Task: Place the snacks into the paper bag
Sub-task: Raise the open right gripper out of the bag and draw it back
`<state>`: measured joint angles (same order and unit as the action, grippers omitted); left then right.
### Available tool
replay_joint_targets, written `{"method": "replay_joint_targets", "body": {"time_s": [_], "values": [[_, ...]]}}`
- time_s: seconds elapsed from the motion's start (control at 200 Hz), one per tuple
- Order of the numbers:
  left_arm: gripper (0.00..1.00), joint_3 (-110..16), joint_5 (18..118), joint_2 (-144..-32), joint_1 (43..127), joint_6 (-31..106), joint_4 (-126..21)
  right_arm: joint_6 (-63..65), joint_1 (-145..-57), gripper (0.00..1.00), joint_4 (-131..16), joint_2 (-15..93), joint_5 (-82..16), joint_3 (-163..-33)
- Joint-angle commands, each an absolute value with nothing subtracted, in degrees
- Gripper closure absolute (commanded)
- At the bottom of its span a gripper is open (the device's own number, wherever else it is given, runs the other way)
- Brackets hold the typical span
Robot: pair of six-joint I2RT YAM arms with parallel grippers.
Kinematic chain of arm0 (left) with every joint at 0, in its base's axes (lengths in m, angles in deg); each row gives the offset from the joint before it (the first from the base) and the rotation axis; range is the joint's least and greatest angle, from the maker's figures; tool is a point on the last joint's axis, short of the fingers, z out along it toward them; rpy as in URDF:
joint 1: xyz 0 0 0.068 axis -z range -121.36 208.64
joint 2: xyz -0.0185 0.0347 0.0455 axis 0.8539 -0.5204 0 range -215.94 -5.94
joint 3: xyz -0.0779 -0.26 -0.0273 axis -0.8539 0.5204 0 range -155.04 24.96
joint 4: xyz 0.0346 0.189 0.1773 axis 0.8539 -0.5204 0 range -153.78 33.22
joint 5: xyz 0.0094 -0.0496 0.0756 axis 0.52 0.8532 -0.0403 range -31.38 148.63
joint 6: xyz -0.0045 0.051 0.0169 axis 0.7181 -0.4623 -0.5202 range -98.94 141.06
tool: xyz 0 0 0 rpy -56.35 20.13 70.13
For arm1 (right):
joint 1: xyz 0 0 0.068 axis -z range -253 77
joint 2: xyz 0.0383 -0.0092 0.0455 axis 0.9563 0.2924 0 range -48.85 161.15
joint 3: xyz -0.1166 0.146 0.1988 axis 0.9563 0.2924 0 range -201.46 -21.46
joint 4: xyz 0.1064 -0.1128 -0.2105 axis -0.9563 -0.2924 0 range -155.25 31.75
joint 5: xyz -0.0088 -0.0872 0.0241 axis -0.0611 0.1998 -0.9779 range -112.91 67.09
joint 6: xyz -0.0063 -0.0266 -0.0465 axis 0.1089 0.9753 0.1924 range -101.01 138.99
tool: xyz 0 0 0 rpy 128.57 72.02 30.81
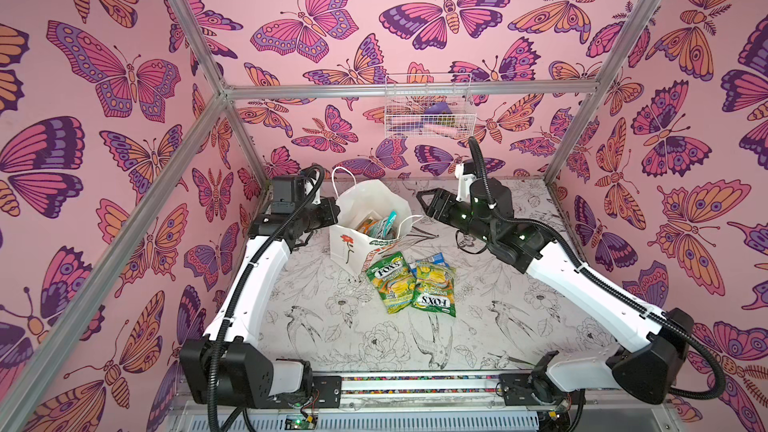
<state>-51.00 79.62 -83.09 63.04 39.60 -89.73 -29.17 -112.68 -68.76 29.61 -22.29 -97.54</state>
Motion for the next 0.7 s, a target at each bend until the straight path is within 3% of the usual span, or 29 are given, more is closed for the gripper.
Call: {"method": "replay_joint_targets", "body": {"time_s": [0.0, 0.696], "values": [[1.0, -50.6, 79.4, -81.3, 62.4, 40.0, -86.3, -30.1, -112.0, 0.28, -69.7, 27.8, -21.6, -96.1], [1.0, -50.6, 79.1, -81.8, 61.5, 40.2, -86.4, -33.2, -110.6, 0.23, -78.3, 15.0, -20.2, -76.8]]}}
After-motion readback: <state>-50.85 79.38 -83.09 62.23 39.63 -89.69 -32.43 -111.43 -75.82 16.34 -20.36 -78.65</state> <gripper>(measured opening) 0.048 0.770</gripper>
